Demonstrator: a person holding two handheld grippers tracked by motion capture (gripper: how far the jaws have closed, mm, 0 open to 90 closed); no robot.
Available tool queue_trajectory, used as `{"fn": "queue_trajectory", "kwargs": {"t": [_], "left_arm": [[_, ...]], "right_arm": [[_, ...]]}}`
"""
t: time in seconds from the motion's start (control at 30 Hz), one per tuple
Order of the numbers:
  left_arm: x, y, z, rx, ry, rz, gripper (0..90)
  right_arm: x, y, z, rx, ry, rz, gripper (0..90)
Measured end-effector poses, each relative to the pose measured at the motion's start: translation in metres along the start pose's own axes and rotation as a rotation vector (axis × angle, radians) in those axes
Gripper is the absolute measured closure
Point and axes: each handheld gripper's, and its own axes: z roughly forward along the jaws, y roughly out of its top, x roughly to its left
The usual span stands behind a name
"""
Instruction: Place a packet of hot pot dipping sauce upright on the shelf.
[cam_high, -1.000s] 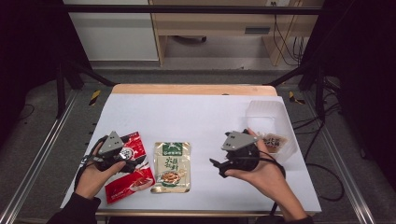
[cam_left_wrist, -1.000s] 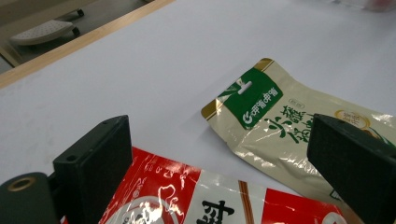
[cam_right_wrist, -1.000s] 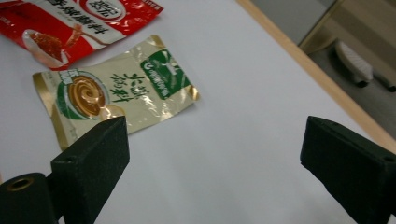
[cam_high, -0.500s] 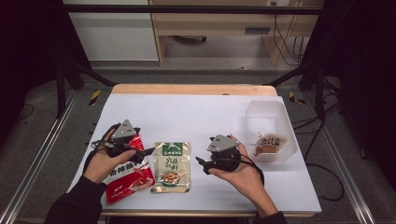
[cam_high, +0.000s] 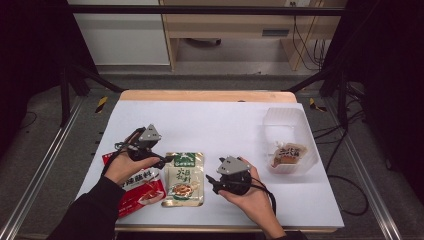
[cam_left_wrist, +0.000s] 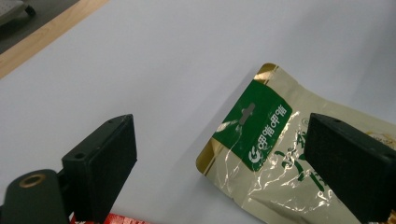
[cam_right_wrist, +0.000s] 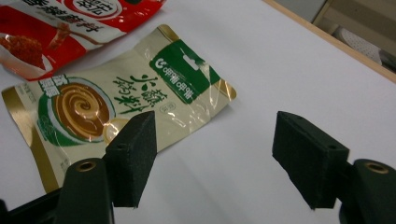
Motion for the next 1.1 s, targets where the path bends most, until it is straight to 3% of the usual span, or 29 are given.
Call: {"fn": "queue_trajectory", "kwargs": {"t": [0.07,0.17,0.43,0.63,0.73,0.9,1.0,1.1], "left_arm": [[-0.002,-0.001,0.001,-0.004,-0.012,-0.002,10.9],[-0.002,-0.001,0.004,0.012,-0.01,0.013,11.1],[0.01,-0.008,0.023,0.081,-0.044,0.012,11.8],[0.012,-0.015,0.037,0.13,-0.074,0.009,13.2],[0.009,-0.018,0.043,0.14,-0.101,0.006,14.8],[0.009,-0.022,0.046,0.155,-0.103,-0.004,16.0],[0.012,-0.025,0.046,0.144,-0.127,-0.026,21.7],[0.013,-0.026,0.046,0.157,-0.146,-0.019,26.1]], "right_arm": [[0.002,-0.006,-0.001,0.005,-0.001,0.023,33.0],[0.003,-0.008,0.0,0.013,0.002,0.014,33.0],[0.004,-0.011,0.006,0.032,0.021,0.012,33.8],[0.003,-0.013,0.006,0.035,0.026,0.02,33.8],[0.004,-0.013,0.007,0.041,0.031,0.017,33.5],[0.004,-0.014,0.006,0.039,0.034,0.019,33.2],[0.003,-0.014,0.006,0.045,0.033,0.024,32.9],[0.003,-0.015,0.007,0.046,0.037,0.027,32.6]]}}
